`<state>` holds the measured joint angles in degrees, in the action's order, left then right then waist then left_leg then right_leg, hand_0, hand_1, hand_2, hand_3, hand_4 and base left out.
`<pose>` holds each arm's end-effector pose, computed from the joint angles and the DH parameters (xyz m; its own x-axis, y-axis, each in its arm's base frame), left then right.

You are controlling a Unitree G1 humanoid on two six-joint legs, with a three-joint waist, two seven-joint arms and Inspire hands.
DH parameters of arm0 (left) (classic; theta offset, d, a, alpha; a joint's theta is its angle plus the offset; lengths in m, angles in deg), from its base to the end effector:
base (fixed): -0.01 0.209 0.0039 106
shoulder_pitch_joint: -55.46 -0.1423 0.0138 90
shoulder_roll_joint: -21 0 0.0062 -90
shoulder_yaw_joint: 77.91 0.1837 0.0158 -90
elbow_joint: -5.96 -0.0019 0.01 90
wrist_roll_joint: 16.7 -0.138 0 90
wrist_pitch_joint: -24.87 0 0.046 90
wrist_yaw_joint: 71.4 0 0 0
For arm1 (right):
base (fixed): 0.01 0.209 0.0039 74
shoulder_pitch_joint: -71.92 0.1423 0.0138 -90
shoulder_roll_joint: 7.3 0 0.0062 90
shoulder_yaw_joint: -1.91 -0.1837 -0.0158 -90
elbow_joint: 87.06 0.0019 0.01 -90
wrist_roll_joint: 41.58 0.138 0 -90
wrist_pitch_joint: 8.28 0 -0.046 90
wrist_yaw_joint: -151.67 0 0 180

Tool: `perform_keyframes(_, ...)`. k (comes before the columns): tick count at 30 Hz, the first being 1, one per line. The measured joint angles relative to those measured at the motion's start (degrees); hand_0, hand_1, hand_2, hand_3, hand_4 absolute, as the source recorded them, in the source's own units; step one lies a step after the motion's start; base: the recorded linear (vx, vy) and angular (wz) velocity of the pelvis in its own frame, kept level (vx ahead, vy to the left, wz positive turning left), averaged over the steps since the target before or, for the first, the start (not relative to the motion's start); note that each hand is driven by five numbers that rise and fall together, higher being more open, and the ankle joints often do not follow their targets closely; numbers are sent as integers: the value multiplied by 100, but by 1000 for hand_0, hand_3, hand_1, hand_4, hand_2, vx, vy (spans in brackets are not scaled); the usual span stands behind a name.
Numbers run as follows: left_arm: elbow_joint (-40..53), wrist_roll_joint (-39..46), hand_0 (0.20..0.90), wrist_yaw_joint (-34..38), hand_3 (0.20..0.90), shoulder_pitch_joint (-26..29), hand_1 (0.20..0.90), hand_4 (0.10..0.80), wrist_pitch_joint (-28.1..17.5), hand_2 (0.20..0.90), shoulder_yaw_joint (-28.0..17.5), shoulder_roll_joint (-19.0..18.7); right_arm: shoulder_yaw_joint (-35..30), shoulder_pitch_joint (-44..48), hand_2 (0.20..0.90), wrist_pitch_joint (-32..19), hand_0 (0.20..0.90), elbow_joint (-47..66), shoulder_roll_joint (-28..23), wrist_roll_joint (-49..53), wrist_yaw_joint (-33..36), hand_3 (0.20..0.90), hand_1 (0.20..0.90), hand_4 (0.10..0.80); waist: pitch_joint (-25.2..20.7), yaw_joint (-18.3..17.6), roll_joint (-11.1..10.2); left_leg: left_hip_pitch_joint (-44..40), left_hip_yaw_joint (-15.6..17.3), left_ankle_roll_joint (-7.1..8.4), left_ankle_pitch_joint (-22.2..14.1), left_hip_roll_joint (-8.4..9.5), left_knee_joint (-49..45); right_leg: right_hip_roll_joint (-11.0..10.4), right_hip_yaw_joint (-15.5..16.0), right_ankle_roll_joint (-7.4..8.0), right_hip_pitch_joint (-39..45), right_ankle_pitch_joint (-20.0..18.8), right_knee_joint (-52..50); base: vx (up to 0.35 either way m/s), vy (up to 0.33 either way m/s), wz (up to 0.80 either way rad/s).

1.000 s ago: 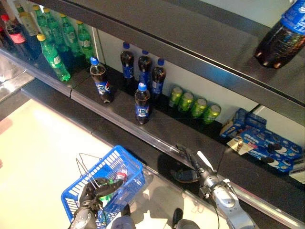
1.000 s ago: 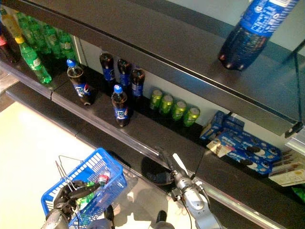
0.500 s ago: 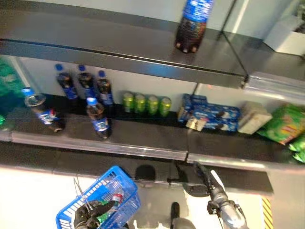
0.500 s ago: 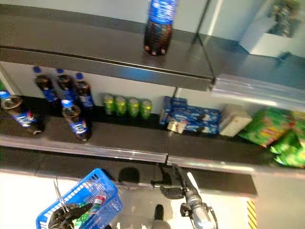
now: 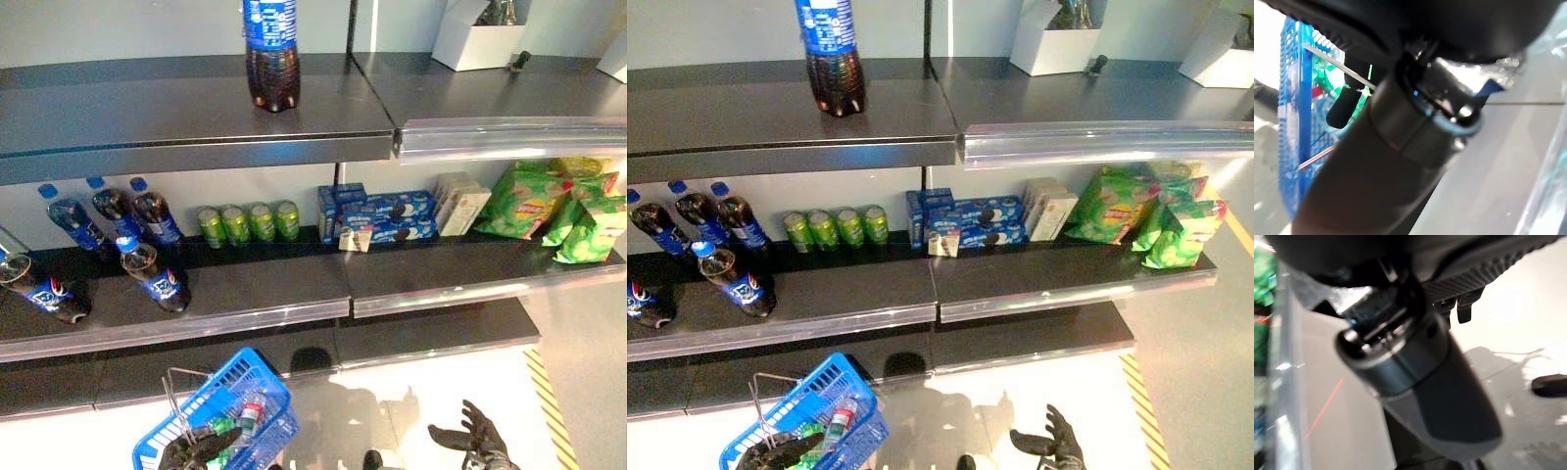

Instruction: Pick up the drink and place into the basket.

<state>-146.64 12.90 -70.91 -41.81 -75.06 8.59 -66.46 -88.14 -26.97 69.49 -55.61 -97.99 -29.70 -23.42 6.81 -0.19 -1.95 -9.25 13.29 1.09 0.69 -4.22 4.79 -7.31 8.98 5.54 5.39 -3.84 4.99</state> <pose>0.0542 0.2416 -0.1082 0.4685 0.3306 -0.8192 -0.5242 0.8505 0.0435 0.0588 -0.2516 -0.1002 0.5482 -0.3586 -0.7555 0.2368 0.9330 -0.2711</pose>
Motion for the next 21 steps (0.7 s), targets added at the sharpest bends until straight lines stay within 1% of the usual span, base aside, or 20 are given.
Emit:
perform_keyframes(3, -197, -2, 300, -291, 200, 7, 300, 100, 185, 300, 45, 4, -3, 24, 900, 203, 900, -248, 3, 146, -347, 900, 900, 800, -42, 1, 32, -46, -8, 20, -18, -43, 4, 36, 17, -35, 70, 20, 24, 2, -52, 6)
perform_keyframes(4, -238, -23, 300, -318, 200, 12, 300, 100, 193, 300, 46, -2, -9, 27, 900, 268, 900, -317, 3, 187, -447, 900, 900, 800, -68, -4, 68, -39, -3, 79, -41, -61, 5, 51, 29, -37, 71, 45, 25, 5, -34, 11)
perform_keyframes(5, -314, -85, 300, -478, 200, 10, 300, 100, 202, 300, 67, -48, -29, 95, 900, 435, 900, -585, 25, 230, -657, 900, 900, 800, -170, 20, 79, -41, 0, 156, -51, -76, 7, 56, 32, -36, 78, 45, 23, 7, -15, 7)
perform_keyframes(8, -650, -169, 300, -644, 200, -14, 300, 100, 277, 300, 209, -52, -53, 157, 900, 818, 900, -1033, 34, 232, -987, 900, 900, 800, -472, 29, 136, 19, 8, 159, -93, -40, 46, 6, 33, 4, 40, 83, 18, 0, 0, 0)
perform_keyframes(10, -661, -170, 300, -649, 200, -47, 300, 100, 370, 300, 284, -51, -61, 148, 900, 1005, 900, -1177, 44, 232, -1109, 900, 900, 800, -524, 38, 159, 23, 0, 151, -95, -17, 45, -17, 36, 24, 44, 83, 20, 0, 0, 0)
perform_keyframes(12, -661, -170, 300, -667, 200, -49, 300, 100, 444, 300, 291, -50, -96, 130, 900, 1185, 900, -1296, 43, 231, -1145, 900, 900, 800, -538, 43, 181, 24, -12, 145, -97, -1, 30, -30, 43, 30, 45, 74, 26, 0, 0, 0)
perform_keyframes(14, -669, -169, 300, -671, 200, -49, 300, 100, 461, 300, 291, -50, -109, 118, 900, 1251, 900, -1306, 35, 231, -1145, 900, 900, 800, -537, 38, 185, 24, -24, 156, -87, 8, 9, -36, 59, 26, 45, 54, 29, 6, 4, 2)
perform_keyframes(15, -672, -174, 300, -681, 200, -39, 300, 100, 493, 300, 291, -48, -110, 121, 900, 1325, 900, -1306, 32, 231, -1144, 900, 900, 800, -538, 34, 184, 24, -50, 167, -71, 20, 5, -48, 111, 40, 58, 59, 29, 10, 8, 6)
perform_keyframes(17, -672, -175, 300, -701, 200, -26, 300, 100, 514, 300, 298, -45, -111, 135, 900, 1356, 900, -1306, 24, 228, -1144, 900, 900, 800, -538, 17, 184, 18, -112, 163, -68, 36, 3, -61, 167, 51, 74, 66, 26, 8, 6, 15)
perform_keyframes(21, -673, -175, 300, -720, 200, -11, 300, 100, 585, 300, 298, -50, -111, 192, 900, 1356, 900, -1303, 10, 223, -1144, 900, 900, 800, -537, 63, 186, 21, -170, 148, -73, 54, 3, -65, 181, 71, 100, 81, 24, 8, 5, 9)
